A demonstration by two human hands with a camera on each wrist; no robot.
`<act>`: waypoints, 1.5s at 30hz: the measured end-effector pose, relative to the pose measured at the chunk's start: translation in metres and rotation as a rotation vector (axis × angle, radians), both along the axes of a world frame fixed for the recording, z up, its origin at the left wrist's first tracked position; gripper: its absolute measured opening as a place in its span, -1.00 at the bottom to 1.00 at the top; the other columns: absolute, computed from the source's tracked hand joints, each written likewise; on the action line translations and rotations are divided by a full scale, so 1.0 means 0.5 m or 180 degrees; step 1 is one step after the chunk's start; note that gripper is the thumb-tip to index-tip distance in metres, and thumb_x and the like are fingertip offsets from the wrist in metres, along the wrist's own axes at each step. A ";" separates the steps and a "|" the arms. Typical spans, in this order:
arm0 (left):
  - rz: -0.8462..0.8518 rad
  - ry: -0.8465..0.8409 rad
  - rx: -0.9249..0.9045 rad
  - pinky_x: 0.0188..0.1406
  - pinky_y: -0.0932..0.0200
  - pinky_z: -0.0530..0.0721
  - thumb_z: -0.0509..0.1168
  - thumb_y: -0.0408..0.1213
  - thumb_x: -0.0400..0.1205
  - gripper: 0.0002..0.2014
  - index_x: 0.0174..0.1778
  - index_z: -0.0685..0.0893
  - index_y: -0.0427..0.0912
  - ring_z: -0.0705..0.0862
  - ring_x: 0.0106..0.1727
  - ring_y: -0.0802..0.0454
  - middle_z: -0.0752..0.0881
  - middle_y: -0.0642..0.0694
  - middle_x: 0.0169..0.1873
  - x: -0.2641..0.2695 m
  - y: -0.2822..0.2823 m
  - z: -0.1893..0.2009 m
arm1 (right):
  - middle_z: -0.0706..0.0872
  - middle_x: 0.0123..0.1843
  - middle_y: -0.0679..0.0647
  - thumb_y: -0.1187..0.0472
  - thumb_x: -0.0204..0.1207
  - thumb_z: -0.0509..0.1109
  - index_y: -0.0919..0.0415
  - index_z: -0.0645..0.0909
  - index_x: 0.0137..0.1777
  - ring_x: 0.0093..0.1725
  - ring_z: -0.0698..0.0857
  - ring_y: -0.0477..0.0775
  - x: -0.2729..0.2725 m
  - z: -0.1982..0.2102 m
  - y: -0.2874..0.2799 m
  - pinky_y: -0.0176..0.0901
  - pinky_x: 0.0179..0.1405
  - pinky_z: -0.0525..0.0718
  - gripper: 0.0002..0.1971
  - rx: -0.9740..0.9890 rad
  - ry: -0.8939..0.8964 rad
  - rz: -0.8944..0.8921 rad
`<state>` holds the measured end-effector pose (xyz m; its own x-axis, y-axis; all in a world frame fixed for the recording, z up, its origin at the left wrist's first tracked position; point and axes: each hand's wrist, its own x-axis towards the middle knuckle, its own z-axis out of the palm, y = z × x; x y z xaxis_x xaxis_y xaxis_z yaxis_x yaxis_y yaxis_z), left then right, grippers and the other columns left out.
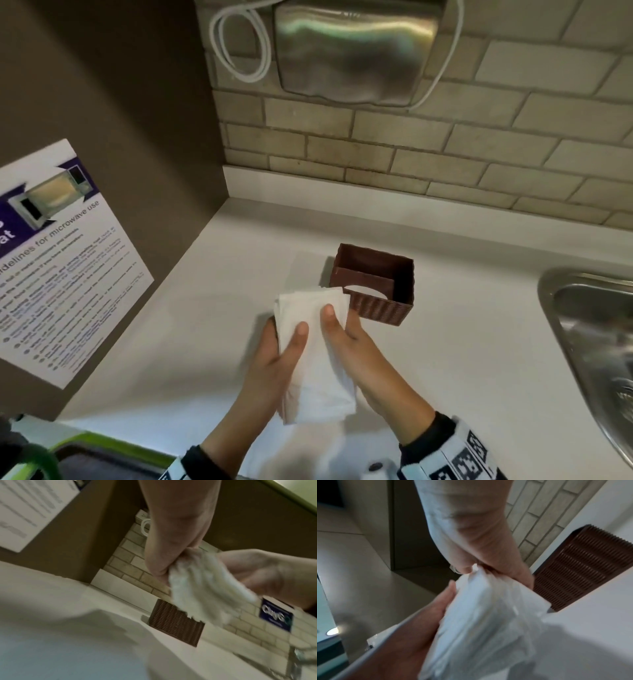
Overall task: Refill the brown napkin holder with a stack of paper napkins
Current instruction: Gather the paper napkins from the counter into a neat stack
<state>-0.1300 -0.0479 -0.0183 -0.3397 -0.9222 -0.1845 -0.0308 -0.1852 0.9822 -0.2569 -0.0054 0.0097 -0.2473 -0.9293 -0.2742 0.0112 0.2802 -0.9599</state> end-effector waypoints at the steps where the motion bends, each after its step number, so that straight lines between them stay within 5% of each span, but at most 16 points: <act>1: -0.0052 0.0011 -0.0112 -0.18 0.44 0.69 0.31 -0.04 0.64 -0.76 0.21 0.56 0.12 0.79 0.00 0.32 0.79 0.13 0.02 -0.004 0.005 -0.002 | 0.67 0.27 -0.22 -0.33 0.46 0.15 -0.19 0.29 0.46 0.21 0.69 -0.23 0.003 -0.005 0.002 -0.31 0.16 0.66 -0.42 -0.0058 0.0019 0.0096; 3: -0.0099 0.0095 -0.0289 -0.17 0.54 0.66 0.25 -0.15 0.64 -0.80 0.17 0.57 0.10 0.77 -0.02 0.42 0.83 0.15 -0.08 -0.004 0.009 -0.008 | 0.70 0.21 -0.25 -0.19 0.51 0.26 -0.20 0.40 0.35 0.15 0.71 -0.31 0.002 -0.013 0.003 -0.42 0.05 0.66 -0.59 -0.0404 0.0198 0.0039; 6: -0.0112 0.0223 -0.0438 -0.07 0.51 0.65 0.31 -0.05 0.64 -0.81 0.14 0.63 0.05 0.78 0.08 0.28 0.83 0.31 -0.01 0.003 0.004 -0.023 | 0.76 0.08 -0.26 0.11 0.49 0.49 -0.11 0.47 0.23 0.10 0.74 -0.30 -0.011 -0.029 0.010 -0.38 0.02 0.68 -0.64 -0.0718 0.0275 -0.0147; 10: -0.0064 0.0223 -0.0719 -0.04 0.60 0.57 0.32 0.08 0.41 -0.53 0.18 0.61 -0.07 0.74 0.06 0.34 0.78 0.28 0.04 0.002 0.006 -0.038 | 0.72 -0.14 -0.42 0.21 0.42 0.56 -0.06 0.45 0.07 -0.05 0.69 -0.36 -0.019 -0.058 0.025 -0.46 -0.07 0.58 -0.63 -0.0671 0.0471 -0.0041; 15: 0.0066 0.0288 -0.0662 -0.16 0.52 0.63 0.33 0.09 0.32 -0.50 0.15 0.51 0.01 0.74 -0.06 0.37 0.73 0.02 -0.02 -0.008 0.013 -0.056 | 0.63 0.16 -0.18 0.36 0.41 0.55 -0.21 0.26 0.21 0.17 0.68 -0.22 -0.021 -0.079 0.029 -0.37 0.04 0.68 -0.37 -0.0510 0.0383 0.0265; 17: 0.0001 0.0322 -0.0496 -0.19 0.49 0.66 0.41 0.02 0.23 -0.44 0.15 0.47 0.03 0.74 -0.07 0.40 0.69 -0.01 0.03 -0.012 0.016 -0.067 | 0.60 0.22 -0.11 0.34 0.39 0.57 -0.26 0.21 0.23 0.22 0.67 -0.20 -0.020 -0.092 0.031 -0.32 0.10 0.71 -0.30 -0.0401 0.0514 0.0284; 20: -0.0086 0.0200 -0.0390 -0.15 0.46 0.67 0.55 -0.11 0.15 -0.34 0.17 0.49 0.03 0.75 -0.01 0.38 0.72 0.02 0.07 -0.014 0.015 -0.085 | 0.57 0.26 -0.21 0.22 0.43 0.56 -0.18 0.18 0.31 0.23 0.60 -0.44 -0.015 -0.105 0.031 -0.44 0.18 0.62 -0.33 -0.0355 0.0640 0.0235; 25: 0.0122 -0.0202 -0.0523 -0.19 0.61 0.58 0.53 -0.37 0.48 -0.65 0.01 0.58 0.10 0.73 -0.14 0.51 0.80 0.12 -0.14 -0.016 0.008 -0.061 | 0.63 0.26 -0.29 0.13 0.54 0.44 -0.19 0.33 0.29 0.23 0.60 -0.46 -0.020 -0.093 0.025 -0.61 0.12 0.53 -0.56 -0.0473 0.0595 0.0074; 29: 0.0191 -0.0332 -0.0369 -0.35 0.59 0.59 0.52 -0.12 0.50 -0.82 -0.04 0.69 0.08 0.76 -0.19 0.43 0.81 0.14 -0.17 -0.022 -0.006 -0.024 | 0.67 0.17 -0.31 -0.02 0.64 0.24 -0.18 0.40 0.31 0.13 0.65 -0.50 -0.015 -0.072 0.019 -0.58 0.02 0.59 -0.74 -0.0464 0.0471 -0.0107; 32: 0.0477 -0.0208 -0.0097 -0.29 0.31 0.71 0.42 -0.03 0.58 -0.89 -0.07 0.67 0.07 0.79 -0.19 0.23 0.81 0.09 -0.16 -0.035 -0.011 -0.005 | 0.69 0.04 -0.22 -0.08 0.66 0.18 -0.14 0.43 0.21 -0.05 0.71 -0.36 -0.002 -0.058 0.011 -0.51 -0.19 0.63 -0.82 -0.0235 0.0435 -0.0329; 35: 0.0821 0.0009 0.0146 -0.13 0.04 0.75 0.31 -0.02 0.66 -0.88 -0.11 0.59 0.06 0.75 -0.13 0.08 0.75 0.04 -0.13 -0.044 -0.031 0.003 | 0.70 0.06 -0.14 -0.16 0.57 0.31 0.04 0.46 0.27 0.00 0.69 -0.25 0.004 -0.049 0.016 -0.42 -0.17 0.62 -0.61 0.0060 0.0749 -0.0088; 39: 0.1130 0.0407 0.0494 0.08 -0.18 0.77 0.35 0.03 0.63 -0.60 0.23 0.59 -0.18 0.80 0.02 -0.14 0.79 -0.18 0.04 -0.028 -0.058 -0.006 | 0.81 0.06 0.04 -0.08 0.47 0.47 0.11 0.64 0.12 0.00 0.78 -0.02 -0.038 -0.046 0.021 -0.25 -0.06 0.71 -0.66 0.0207 0.0456 -0.0117; 43: 0.0727 0.0686 0.0689 -0.02 -0.06 0.73 0.45 -0.36 0.58 -0.54 0.32 0.42 -0.04 0.75 0.01 -0.05 0.71 -0.10 0.06 0.000 -0.060 -0.012 | 0.82 0.14 0.07 0.07 0.47 0.52 0.09 0.64 0.18 0.13 0.80 0.10 -0.086 -0.048 0.016 0.07 0.16 0.77 -0.69 0.0128 -0.0613 -0.0817; 45: 0.0197 0.0508 0.0641 -0.11 0.03 0.70 0.41 -0.48 0.59 -0.49 0.31 0.38 0.05 0.75 0.01 -0.05 0.73 -0.11 0.05 0.007 -0.054 -0.010 | 0.78 0.17 0.04 0.05 0.55 0.43 -0.01 0.61 0.19 0.15 0.78 0.09 -0.095 -0.051 0.010 0.14 0.20 0.75 -0.76 0.0047 -0.0607 -0.1116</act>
<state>-0.1264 -0.0747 -0.0231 -0.3235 -0.8922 -0.3152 0.1390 -0.3743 0.9168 -0.3045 -0.0006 -0.0160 -0.4921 -0.7932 -0.3587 0.2863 0.2416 -0.9272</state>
